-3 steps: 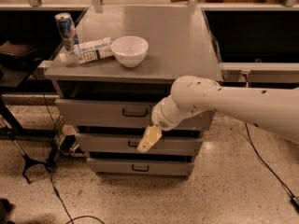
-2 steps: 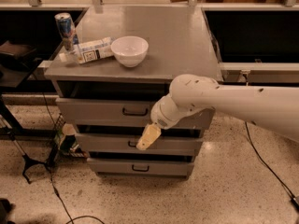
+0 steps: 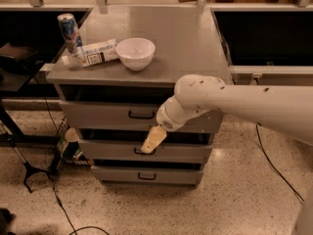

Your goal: Close top drawer

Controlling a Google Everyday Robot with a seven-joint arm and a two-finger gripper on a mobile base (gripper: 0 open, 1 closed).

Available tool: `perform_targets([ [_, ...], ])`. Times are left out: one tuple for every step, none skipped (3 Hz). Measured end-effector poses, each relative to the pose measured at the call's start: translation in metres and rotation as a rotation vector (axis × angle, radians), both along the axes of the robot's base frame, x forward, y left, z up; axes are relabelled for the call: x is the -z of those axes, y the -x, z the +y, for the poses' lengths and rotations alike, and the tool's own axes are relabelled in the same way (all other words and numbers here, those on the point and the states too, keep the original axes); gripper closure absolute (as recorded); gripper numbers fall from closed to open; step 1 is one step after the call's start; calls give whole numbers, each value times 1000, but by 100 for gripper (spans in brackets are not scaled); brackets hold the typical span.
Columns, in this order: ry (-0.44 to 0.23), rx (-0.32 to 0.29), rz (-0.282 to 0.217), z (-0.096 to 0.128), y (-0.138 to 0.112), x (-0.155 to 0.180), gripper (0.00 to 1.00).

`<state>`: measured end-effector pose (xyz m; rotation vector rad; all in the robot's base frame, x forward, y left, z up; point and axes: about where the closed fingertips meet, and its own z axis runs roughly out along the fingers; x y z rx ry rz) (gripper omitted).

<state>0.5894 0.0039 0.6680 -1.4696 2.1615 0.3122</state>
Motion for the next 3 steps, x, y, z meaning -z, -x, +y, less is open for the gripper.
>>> perform_targets([
  [0, 1, 0, 0, 1, 0, 0],
  [3, 63, 27, -49, 18, 4, 0],
  [3, 64, 26, -51, 18, 4, 0],
])
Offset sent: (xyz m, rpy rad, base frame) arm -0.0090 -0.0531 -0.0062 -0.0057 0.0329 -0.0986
